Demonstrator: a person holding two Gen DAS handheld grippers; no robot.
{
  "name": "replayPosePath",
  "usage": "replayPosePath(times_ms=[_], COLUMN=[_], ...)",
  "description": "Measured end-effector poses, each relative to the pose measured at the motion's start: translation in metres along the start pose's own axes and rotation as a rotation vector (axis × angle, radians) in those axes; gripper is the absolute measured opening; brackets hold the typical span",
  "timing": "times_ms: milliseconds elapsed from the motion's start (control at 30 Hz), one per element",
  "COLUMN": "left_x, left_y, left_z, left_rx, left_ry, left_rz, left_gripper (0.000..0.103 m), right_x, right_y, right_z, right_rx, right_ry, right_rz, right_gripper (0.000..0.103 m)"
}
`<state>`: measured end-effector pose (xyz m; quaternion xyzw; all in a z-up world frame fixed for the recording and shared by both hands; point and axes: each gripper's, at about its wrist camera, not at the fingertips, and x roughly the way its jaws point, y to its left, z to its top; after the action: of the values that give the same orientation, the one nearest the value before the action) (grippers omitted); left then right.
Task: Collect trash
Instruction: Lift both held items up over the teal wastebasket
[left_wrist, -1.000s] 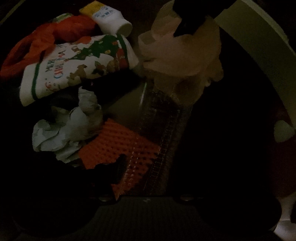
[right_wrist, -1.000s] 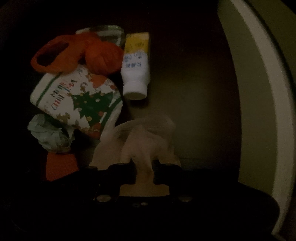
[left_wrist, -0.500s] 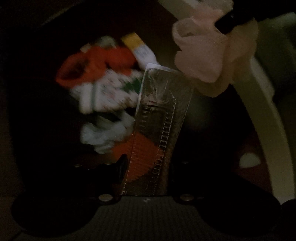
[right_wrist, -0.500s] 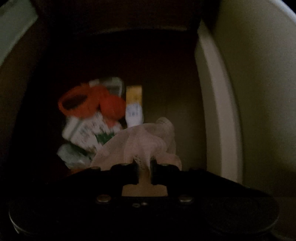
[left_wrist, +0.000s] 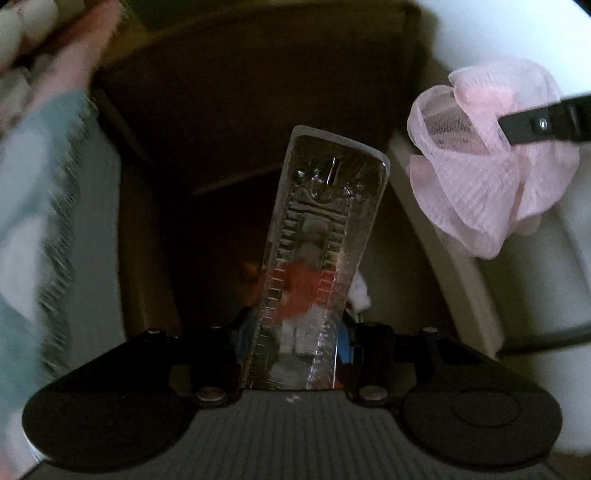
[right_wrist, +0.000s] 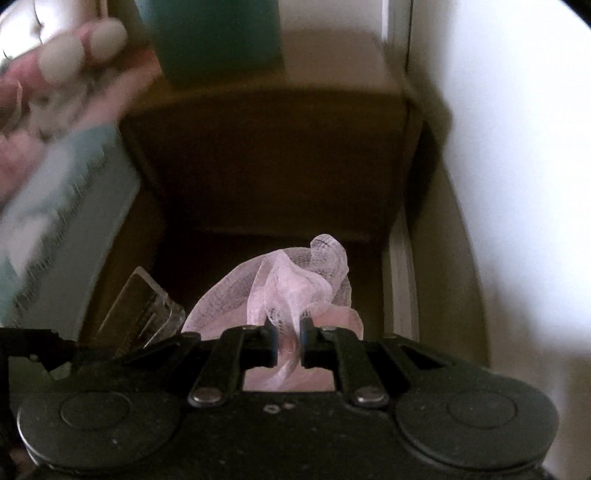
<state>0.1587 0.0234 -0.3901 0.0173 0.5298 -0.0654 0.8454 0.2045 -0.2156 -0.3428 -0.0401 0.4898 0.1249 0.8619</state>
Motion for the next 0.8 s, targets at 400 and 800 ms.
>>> replayPosePath(times_ms=[400, 800], left_x=[-0.138, -0.241], left_y=[0.041, 0.092], left_z=[0.119, 0.203], left_rx=[-0.103, -0.184], left_ry=[-0.148, -0.319], left_rz=[-0.041, 0.040], left_gripper=[0.045, 0.045], right_x=[-0.104, -0.194], right_y=[0.026, 0.045], right_z=[0.123, 0.223], right_rx=[-0.040, -0.132], right_ry=[-0.181, -0.383], right_rz=[0.037, 0.056], right_gripper=[0.009, 0.009])
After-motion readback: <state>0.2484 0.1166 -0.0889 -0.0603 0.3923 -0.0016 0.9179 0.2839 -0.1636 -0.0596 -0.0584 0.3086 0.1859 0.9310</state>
